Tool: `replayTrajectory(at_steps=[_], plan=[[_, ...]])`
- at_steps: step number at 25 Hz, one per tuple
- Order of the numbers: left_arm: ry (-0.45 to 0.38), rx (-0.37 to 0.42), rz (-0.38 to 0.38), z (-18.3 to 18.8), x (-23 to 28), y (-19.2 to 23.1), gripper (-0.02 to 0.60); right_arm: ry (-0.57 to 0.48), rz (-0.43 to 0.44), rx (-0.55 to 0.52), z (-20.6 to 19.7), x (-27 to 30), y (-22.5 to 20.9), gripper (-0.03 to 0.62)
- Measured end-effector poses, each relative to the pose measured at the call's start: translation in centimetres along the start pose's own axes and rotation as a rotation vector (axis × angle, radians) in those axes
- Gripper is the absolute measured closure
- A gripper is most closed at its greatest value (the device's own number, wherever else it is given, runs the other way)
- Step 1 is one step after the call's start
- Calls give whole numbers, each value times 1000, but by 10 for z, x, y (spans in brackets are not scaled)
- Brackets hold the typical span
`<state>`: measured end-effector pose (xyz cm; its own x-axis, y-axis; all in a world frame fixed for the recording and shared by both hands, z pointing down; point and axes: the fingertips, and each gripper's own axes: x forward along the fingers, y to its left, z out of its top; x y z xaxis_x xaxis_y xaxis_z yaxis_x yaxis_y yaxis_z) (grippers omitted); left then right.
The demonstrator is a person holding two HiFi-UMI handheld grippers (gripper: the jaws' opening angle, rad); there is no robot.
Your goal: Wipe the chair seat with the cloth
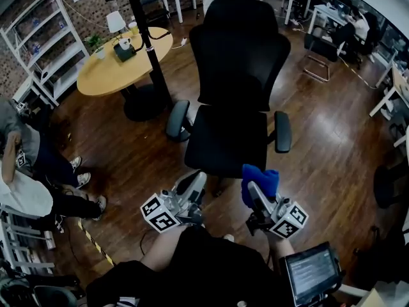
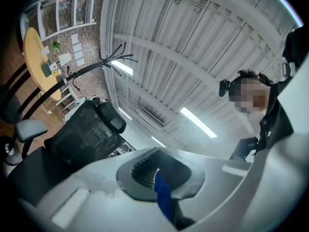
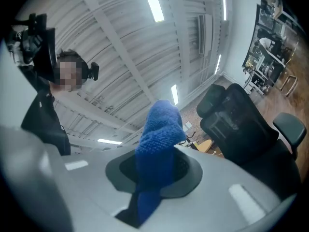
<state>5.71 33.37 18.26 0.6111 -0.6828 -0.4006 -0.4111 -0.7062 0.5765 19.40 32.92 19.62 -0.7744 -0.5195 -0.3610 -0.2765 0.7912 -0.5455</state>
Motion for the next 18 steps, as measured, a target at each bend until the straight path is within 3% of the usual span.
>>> replayTrajectory(at_steps=[5,11,18], plan=[[-22,-5,12,14,15,42,589,37,-5,2,-5,32,-35,539],[-43,-23,1,47,34,139,589,103,-45,-22,-25,111,-110,539],[-5,-136,11,83,64,250,589,159,-121,-50,-28,220,-200,539]])
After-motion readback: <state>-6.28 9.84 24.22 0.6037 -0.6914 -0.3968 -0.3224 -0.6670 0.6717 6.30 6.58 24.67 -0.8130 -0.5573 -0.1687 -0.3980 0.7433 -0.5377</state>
